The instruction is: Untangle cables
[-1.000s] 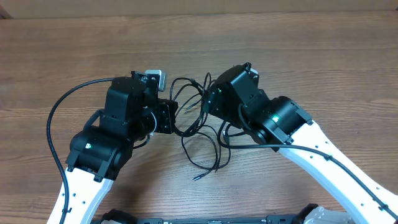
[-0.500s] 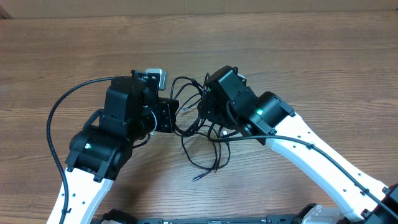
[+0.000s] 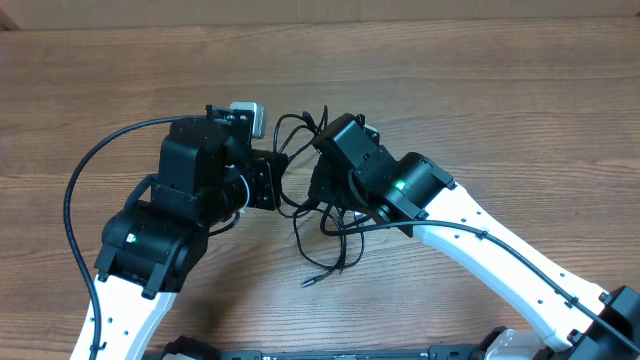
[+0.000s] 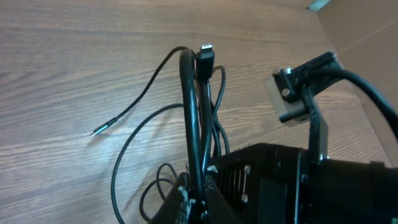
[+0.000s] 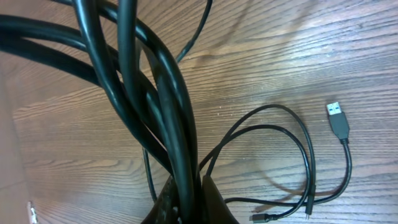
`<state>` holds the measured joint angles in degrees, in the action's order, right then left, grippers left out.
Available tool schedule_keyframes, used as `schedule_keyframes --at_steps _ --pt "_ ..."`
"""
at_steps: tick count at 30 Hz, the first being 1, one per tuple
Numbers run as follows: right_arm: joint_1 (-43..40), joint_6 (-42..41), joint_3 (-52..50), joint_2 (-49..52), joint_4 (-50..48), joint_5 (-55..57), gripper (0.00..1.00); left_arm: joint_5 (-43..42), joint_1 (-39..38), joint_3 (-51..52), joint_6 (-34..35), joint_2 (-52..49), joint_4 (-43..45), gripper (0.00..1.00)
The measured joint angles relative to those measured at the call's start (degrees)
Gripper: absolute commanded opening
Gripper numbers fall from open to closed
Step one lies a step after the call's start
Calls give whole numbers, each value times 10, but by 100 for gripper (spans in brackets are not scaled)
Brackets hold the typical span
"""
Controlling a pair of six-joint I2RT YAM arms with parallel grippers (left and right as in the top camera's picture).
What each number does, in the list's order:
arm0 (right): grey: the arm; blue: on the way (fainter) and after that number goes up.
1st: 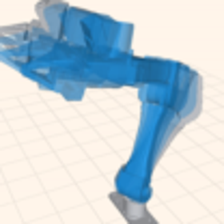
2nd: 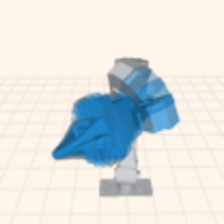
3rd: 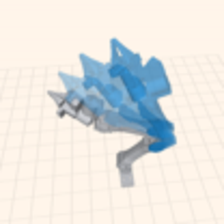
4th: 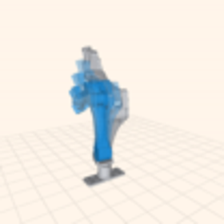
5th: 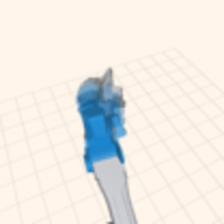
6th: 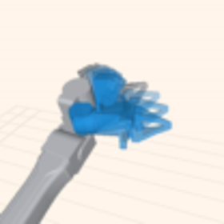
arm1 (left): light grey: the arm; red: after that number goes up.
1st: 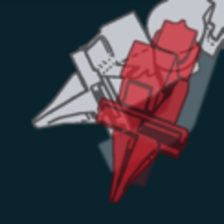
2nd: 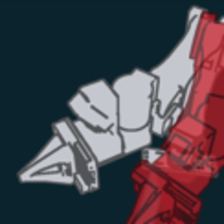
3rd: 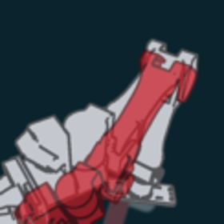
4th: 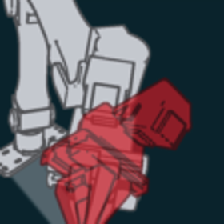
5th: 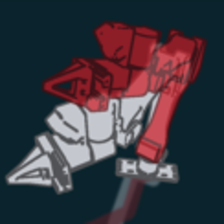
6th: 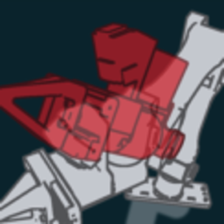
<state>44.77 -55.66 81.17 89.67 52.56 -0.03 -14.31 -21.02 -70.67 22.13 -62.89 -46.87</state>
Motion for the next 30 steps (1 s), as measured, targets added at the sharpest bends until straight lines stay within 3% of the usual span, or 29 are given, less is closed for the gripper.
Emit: schedule_keyframes --at_steps 15,30 --pt "0 0 0 0 -32 -2 4 35 0 -4 0 -4 -26 4" --pt "-2 5 -2 3 -75 -37 4 110 0 -12 0 -139 -26 4"
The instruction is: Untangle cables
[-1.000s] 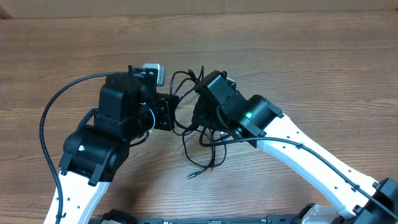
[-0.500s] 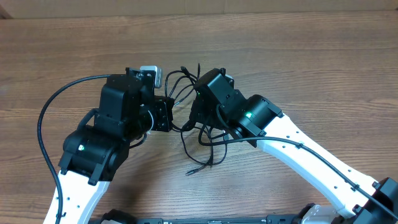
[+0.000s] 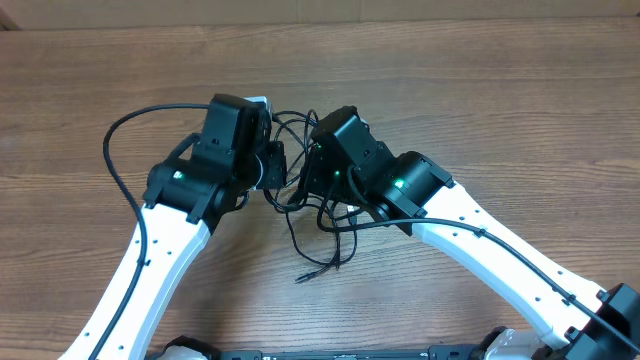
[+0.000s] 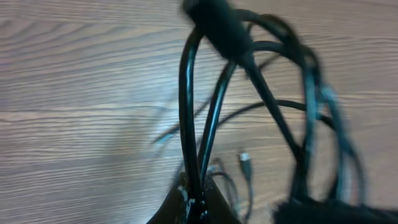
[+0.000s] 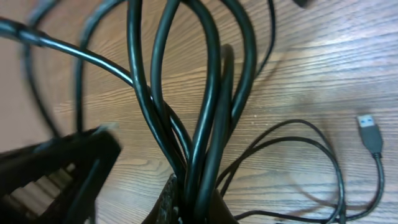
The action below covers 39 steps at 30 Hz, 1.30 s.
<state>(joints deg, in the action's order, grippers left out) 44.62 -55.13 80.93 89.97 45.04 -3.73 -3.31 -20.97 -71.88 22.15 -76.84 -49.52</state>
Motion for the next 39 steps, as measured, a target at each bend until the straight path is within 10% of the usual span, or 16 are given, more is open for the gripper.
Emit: schedule_keyframes --at_steps 39 --pt "-155 -4 -8 -225 -71 -32 4 5 -4 122 30 -5 109 4"
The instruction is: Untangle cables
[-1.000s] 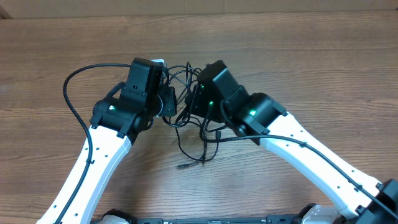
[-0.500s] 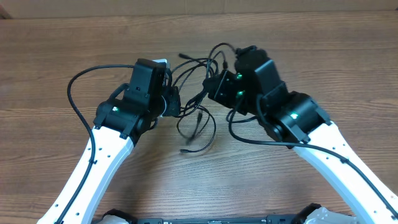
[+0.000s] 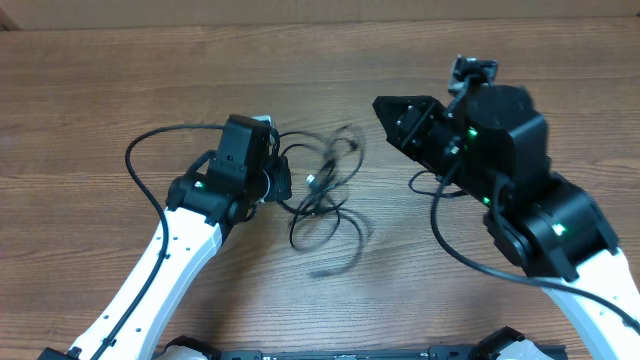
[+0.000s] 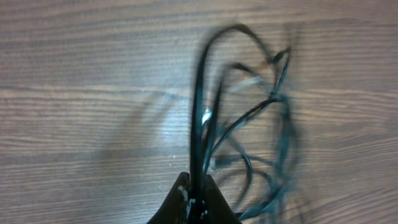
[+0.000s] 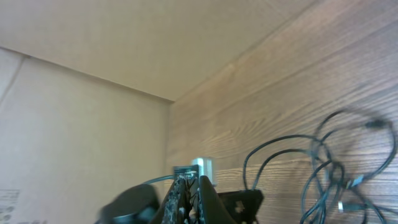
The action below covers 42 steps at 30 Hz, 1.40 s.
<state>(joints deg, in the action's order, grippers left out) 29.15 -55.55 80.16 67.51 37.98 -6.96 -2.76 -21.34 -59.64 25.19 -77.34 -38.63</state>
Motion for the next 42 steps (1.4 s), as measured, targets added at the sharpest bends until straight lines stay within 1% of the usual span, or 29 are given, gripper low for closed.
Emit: schedule_keyframes --at_steps 4,7,8,10,11,12,13,19,20,21,24,25,31,33,34,42 --pt "-11 0 0 -6 3 0 4 0 0 23 2 0 15 4" --pt "-17 1 0 -5 26 1 4 -1 0 26 2 0 17 4" --pt "-17 1 0 -5 34 2 13 -1 0 26 2 0 19 4" --pt "-17 -3 0 -4 59 2 60 -6 0 27 2 0 24 4" --pt "-17 3 0 -3 73 1 72 -10 0 27 2 0 25 4" --pt "-17 4 0 -2 84 2 79 -15 0 27 2 0 28 4" --pt "-17 6 0 -1 97 2 82 -21 0 27 2 0 31 4" --pt "-17 16 0 17 158 2 82 -74 -1 27 2 0 55 4" --pt "-17 15 0 23 165 2 81 -82 -3 27 2 0 59 4" --pt "-17 16 0 27 171 1 79 -90 -7 27 2 0 63 4" --pt "-17 20 0 44 192 2 59 -110 -22 27 2 0 76 4" --pt "-17 16 0 52 198 2 57 -115 -28 27 2 0 79 4" --pt "-10 17 0 90 215 -6 59 -134 -56 28 9 0 104 4" --pt "0 16 0 102 219 -7 65 -136 -56 28 13 0 109 4" --pt "6 16 0 108 220 -7 66 -136 -56 28 15 0 110 4" --pt "56 17 0 155 224 -12 66 -138 -56 27 17 4 112 4"
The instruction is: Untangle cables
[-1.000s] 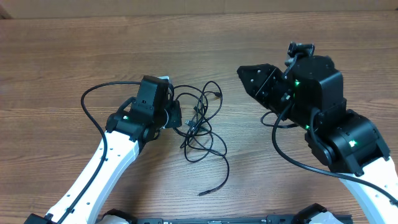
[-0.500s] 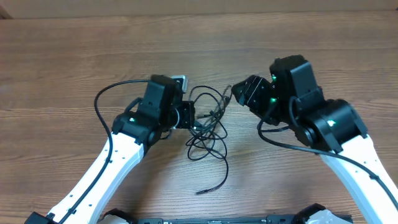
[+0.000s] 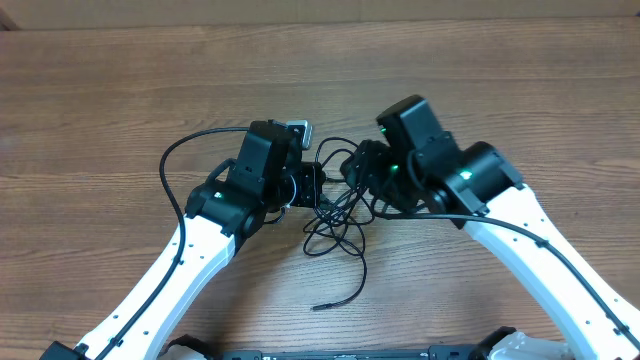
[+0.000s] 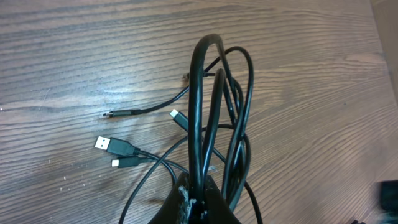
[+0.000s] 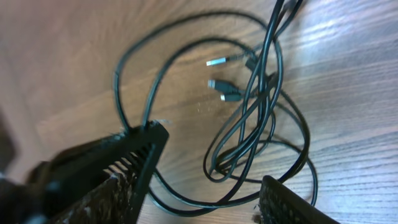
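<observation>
A tangle of thin black cables (image 3: 336, 222) lies mid-table between my two arms. My left gripper (image 3: 312, 188) is shut on several loops of it; in the left wrist view the held loops (image 4: 200, 93) stand up from the gripper (image 4: 198, 200), with USB plugs (image 4: 113, 144) lying on the wood behind. My right gripper (image 3: 352, 172) hangs close beside it, open. In the right wrist view the cable loops (image 5: 261, 106) lie on the table ahead of the right gripper (image 5: 202, 199), with one strand crossing between its fingers (image 5: 286, 202), untouched.
One loose cable end (image 3: 322, 304) trails toward the front edge of the wooden table (image 3: 100, 100). The left arm's own black lead (image 3: 172, 170) arcs out to its left. A cardboard wall (image 3: 300, 10) runs along the back. The left gripper's black body (image 5: 93, 162) crowds the right wrist view.
My right gripper was raised far off to the right, shut; now it is open and low beside the left gripper at the tangle. The left gripper has shifted right, still holding its loops.
At first both grippers were shut on the cable bundle, close together, and stayed so a second later. Then the right gripper was off the bundle, high at the right, while the cables swung from the left gripper. Now the right gripper stands open over the tangle.
</observation>
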`<state>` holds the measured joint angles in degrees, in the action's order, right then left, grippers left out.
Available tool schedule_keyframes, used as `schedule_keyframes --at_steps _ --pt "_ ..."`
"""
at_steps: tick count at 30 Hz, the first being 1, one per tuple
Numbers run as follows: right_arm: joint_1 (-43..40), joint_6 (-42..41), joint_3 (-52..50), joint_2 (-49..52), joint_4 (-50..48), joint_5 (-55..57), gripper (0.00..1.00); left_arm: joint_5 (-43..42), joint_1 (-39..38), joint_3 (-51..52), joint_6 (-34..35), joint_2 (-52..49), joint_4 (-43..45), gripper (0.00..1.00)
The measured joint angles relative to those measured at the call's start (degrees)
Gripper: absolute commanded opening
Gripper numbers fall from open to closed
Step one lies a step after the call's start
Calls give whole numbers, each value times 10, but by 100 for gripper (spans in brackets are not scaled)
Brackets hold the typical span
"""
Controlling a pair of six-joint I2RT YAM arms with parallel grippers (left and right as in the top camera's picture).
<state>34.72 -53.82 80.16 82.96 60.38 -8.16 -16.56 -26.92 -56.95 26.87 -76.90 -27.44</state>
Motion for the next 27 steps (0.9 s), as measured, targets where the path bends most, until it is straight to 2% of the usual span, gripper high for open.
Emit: schedule_keyframes --at_steps 16,20,22,27 --pt "22 -15 0 36 -9 -5 64 2 0 -66 -22 96 -28 4" --pt "22 -14 0 36 -10 -6 36 2 0 -66 -27 97 -30 4" --pt "22 -14 0 36 -13 -6 28 3 0 -66 -28 97 -32 4" --pt "22 -20 0 36 -18 -6 39 3 0 -81 -29 97 -42 4"
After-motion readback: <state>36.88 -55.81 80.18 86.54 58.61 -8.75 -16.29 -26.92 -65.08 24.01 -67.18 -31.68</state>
